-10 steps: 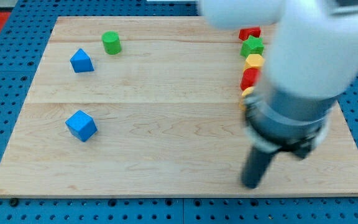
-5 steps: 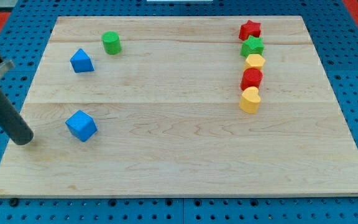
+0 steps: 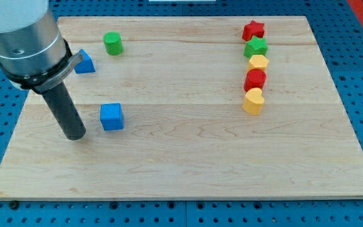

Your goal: Push the blue cube to the yellow heart

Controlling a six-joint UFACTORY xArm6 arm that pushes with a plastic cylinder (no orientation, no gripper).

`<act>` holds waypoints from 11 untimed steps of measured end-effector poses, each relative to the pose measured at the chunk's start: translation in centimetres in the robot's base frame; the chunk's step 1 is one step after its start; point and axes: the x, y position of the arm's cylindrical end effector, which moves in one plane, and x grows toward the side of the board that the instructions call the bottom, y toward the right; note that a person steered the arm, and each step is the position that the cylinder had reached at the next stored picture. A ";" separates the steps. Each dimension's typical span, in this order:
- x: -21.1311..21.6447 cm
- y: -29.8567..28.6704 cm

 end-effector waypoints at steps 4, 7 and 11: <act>-2.9 11.6; -5.0 19.3; -9.9 25.3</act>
